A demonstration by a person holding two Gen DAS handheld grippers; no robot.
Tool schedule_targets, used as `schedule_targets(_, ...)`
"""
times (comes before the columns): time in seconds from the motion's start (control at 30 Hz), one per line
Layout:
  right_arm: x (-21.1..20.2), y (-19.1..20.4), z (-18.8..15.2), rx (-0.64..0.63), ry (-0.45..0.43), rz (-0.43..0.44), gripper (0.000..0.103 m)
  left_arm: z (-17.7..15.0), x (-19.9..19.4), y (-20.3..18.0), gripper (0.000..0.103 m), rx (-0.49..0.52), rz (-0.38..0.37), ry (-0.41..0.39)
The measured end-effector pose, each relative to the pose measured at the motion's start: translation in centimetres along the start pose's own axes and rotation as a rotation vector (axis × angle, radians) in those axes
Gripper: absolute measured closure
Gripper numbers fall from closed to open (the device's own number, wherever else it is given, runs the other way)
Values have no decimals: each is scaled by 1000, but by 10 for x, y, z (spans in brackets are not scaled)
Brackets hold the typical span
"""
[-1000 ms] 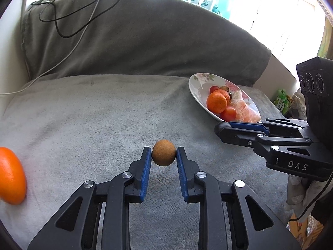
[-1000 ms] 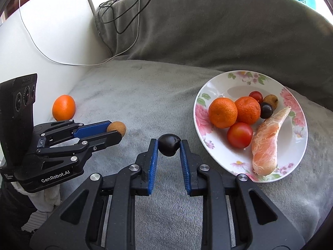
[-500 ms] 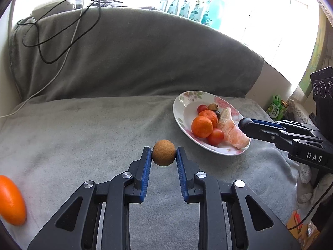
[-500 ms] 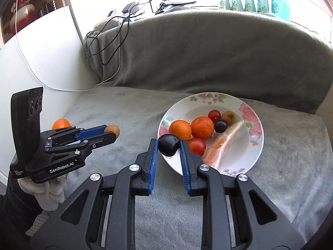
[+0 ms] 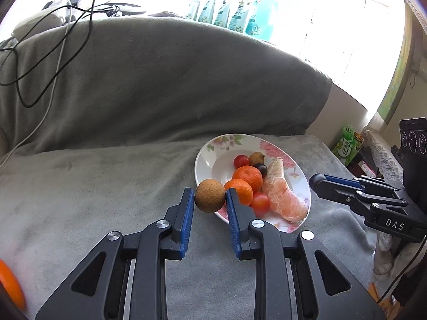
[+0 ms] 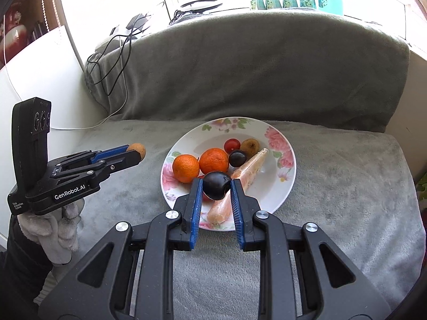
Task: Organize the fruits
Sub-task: 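Carry the plum and longan over the plate with both tools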
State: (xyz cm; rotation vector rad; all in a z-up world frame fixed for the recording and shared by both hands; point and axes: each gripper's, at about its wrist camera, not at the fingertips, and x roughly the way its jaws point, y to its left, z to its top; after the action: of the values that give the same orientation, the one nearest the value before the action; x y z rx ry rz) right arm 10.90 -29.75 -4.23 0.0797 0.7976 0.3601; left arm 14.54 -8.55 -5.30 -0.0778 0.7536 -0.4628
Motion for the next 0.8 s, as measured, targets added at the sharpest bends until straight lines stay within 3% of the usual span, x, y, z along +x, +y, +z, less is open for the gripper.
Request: schedule_targets(0.8,21,-25,-2,47,35,0,80,25,33,-25,80,36,-27,13)
